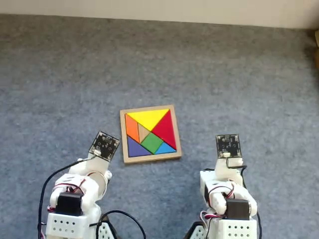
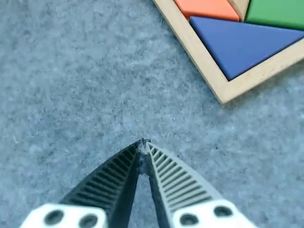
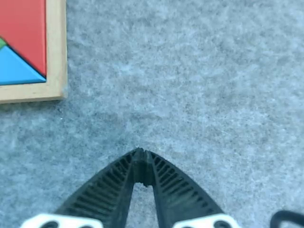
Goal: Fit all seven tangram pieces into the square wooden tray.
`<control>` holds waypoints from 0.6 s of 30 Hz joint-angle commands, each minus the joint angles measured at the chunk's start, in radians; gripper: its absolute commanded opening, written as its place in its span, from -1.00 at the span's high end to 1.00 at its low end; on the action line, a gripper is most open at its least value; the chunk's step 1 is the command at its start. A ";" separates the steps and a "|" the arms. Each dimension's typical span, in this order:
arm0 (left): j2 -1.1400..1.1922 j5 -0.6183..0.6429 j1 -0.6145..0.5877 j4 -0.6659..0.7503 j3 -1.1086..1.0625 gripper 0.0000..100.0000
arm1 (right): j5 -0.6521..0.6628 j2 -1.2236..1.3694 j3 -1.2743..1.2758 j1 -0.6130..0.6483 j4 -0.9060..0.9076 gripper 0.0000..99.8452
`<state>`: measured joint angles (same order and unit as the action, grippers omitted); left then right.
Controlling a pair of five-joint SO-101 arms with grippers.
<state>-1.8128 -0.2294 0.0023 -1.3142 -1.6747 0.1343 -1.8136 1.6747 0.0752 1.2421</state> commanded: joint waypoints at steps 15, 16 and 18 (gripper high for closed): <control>-0.007 0.006 -0.005 -0.006 -0.021 0.99 | -0.002 -0.016 0.150 -0.007 0.005 0.98; -0.007 0.006 -0.005 -0.006 -0.021 0.99 | -0.002 -0.016 0.150 -0.007 0.005 0.98; -0.007 0.006 -0.005 -0.006 -0.021 0.99 | -0.002 -0.016 0.150 -0.007 0.005 0.98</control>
<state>-1.8128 -0.2294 0.0023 -1.3172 -1.6747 0.1343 -1.8136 1.6747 0.0752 1.2421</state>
